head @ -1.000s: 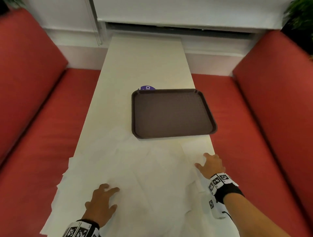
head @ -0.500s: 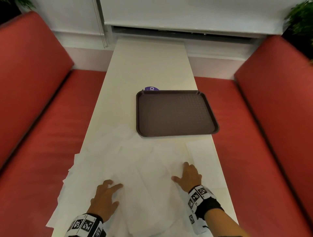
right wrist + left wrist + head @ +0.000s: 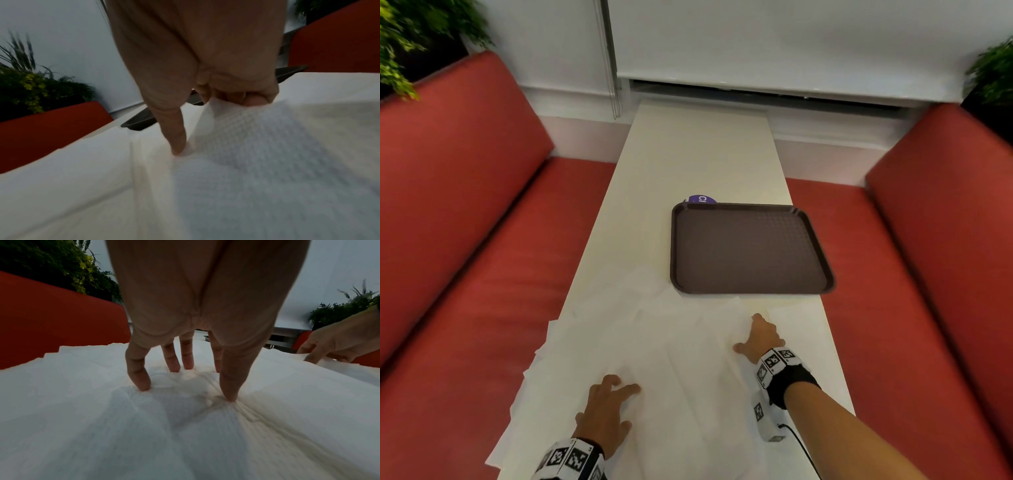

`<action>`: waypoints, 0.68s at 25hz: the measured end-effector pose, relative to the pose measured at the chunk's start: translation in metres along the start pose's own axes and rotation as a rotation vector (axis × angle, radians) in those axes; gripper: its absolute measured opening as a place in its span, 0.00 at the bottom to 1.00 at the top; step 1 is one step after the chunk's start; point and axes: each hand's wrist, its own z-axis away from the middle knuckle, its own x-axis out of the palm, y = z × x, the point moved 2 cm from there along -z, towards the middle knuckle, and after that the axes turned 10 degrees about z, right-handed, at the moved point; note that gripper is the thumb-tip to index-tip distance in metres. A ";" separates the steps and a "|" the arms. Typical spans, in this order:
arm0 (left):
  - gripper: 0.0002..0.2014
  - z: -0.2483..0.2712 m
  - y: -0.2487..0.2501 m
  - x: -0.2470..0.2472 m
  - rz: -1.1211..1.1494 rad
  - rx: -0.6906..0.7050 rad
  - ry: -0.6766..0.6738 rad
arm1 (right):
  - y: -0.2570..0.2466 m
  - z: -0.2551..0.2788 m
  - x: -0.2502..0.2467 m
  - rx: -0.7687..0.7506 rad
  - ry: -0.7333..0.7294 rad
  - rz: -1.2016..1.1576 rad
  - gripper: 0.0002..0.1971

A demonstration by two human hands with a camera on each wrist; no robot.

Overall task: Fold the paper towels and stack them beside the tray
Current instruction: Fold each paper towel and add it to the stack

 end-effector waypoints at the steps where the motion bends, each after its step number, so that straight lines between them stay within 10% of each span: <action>1: 0.28 0.000 0.001 0.000 0.002 -0.005 0.000 | -0.001 0.001 -0.003 -0.027 0.078 0.026 0.30; 5: 0.27 0.002 0.002 -0.002 0.014 0.006 0.000 | -0.005 0.017 -0.027 -0.135 0.282 -0.201 0.07; 11: 0.23 -0.007 0.033 -0.025 -0.042 -0.052 -0.059 | -0.009 0.082 -0.129 -0.520 0.547 -0.481 0.04; 14: 0.32 -0.012 0.094 -0.060 0.567 0.111 0.021 | -0.008 0.107 -0.169 -0.593 0.480 -0.754 0.06; 17: 0.42 -0.005 0.151 -0.085 1.076 0.258 -0.179 | -0.008 0.122 -0.179 -0.632 0.358 -0.983 0.11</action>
